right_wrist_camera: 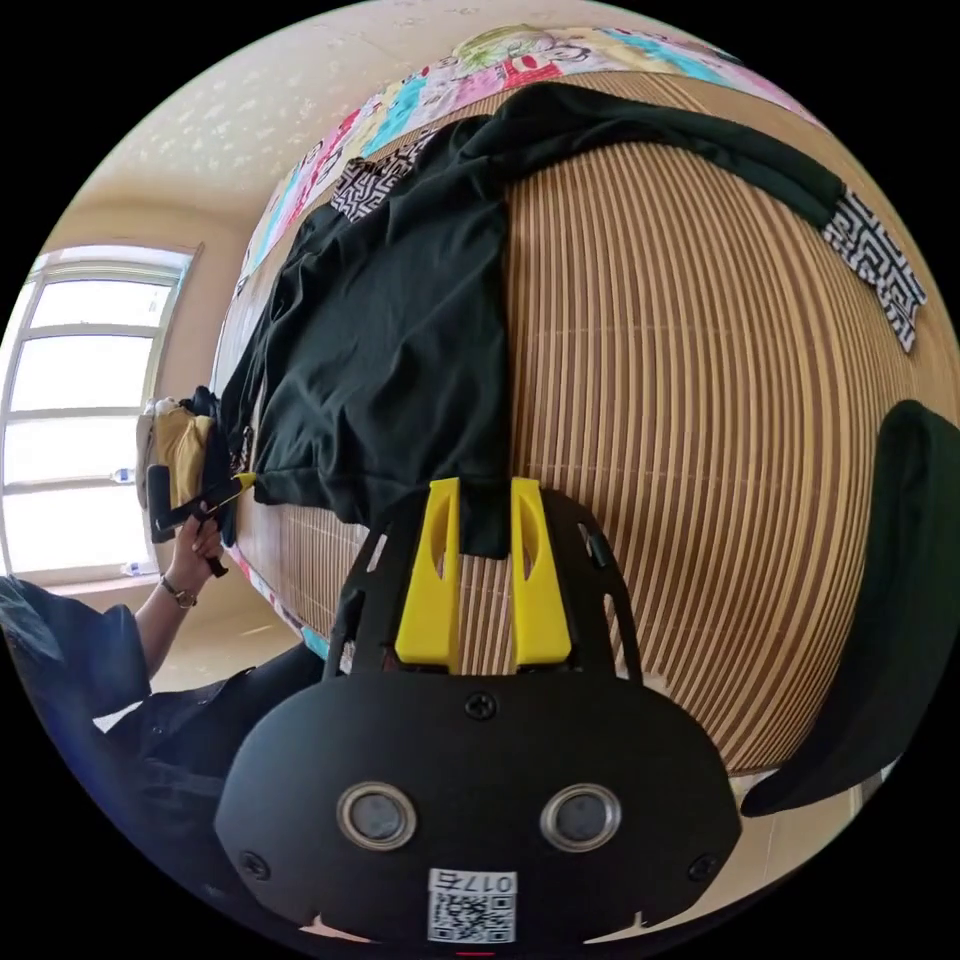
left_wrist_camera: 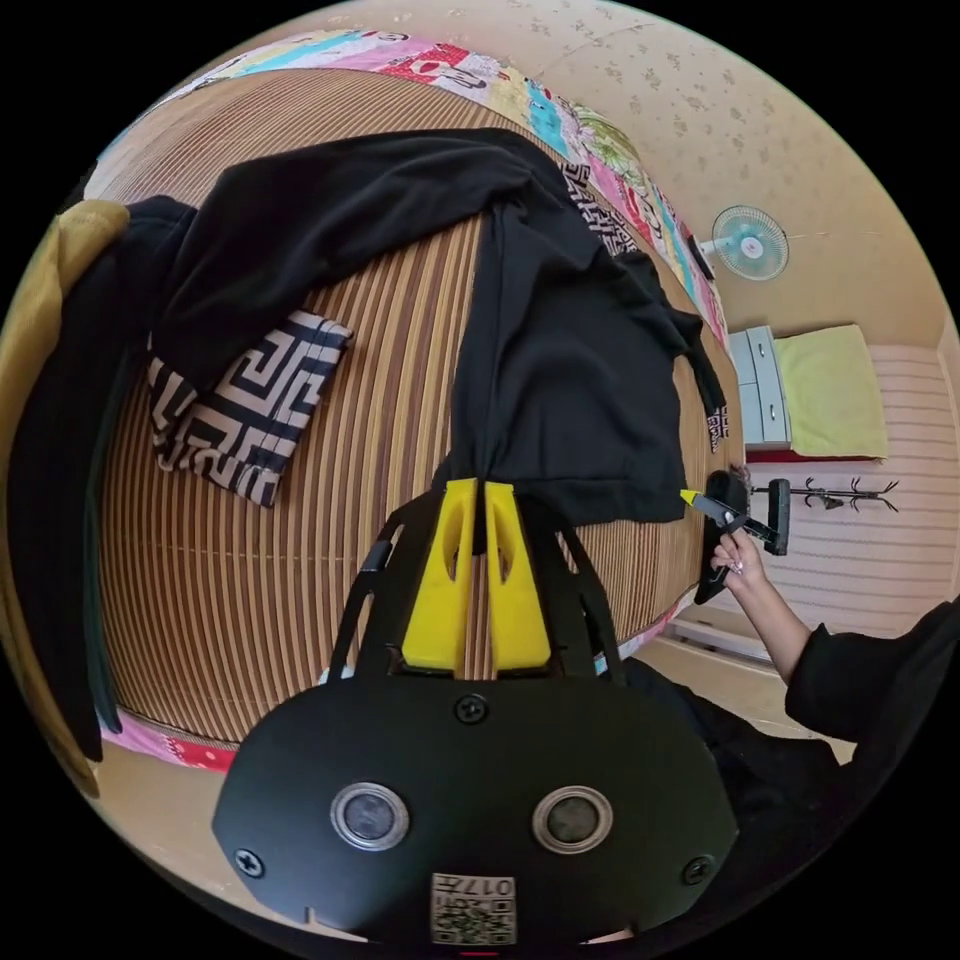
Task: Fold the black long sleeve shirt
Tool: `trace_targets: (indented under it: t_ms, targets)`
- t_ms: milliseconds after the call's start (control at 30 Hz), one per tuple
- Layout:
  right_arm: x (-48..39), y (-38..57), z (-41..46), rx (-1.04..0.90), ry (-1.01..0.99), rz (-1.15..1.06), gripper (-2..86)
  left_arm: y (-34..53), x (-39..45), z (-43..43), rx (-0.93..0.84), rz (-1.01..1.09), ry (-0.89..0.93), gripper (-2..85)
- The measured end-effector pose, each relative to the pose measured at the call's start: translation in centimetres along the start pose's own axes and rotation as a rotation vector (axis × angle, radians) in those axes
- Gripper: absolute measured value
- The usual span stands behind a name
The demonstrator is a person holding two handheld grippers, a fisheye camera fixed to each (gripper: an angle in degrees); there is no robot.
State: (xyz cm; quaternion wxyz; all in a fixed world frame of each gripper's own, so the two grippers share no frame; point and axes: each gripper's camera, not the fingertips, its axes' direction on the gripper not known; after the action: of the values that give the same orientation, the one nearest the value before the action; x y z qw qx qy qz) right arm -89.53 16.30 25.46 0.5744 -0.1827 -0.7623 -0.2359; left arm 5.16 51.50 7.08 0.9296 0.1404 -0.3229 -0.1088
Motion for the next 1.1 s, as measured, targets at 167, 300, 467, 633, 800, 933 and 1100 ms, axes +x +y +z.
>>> trace_targets:
  t_ms: [167,300,467,633,800,933,1100]
  targets:
    - [1.5,2.7,-2.0,-0.078,-0.172,0.011,3.8,2.2,-0.8,-2.0,-0.034,0.048,0.061,-0.8]
    - [2.1,5.7,-4.8,-0.076,-0.261,-0.015,3.3,6.4,-2.2,-4.0,0.010,0.082,0.341,-1.0]
    - [3.9,9.9,-3.7,-0.182,-0.149,0.028,3.0,11.8,-4.6,-3.1,0.014,-0.052,0.362,-1.0]
    - [4.2,11.6,-0.4,-0.242,-0.062,0.072,2.6,14.8,-4.5,-1.5,0.049,-0.160,0.336,-0.7]
    - [3.8,12.0,0.2,-0.219,-0.027,0.129,2.4,15.7,-3.7,-3.5,0.191,-0.273,0.217,4.5]
    - [2.7,11.6,-0.8,-0.194,0.031,0.130,2.4,13.5,-2.2,-6.3,0.307,-0.272,0.055,7.6]
    - [0.3,10.6,-0.7,-0.181,0.067,0.077,2.4,7.2,-1.6,-6.3,0.351,-0.335,-0.186,11.2]
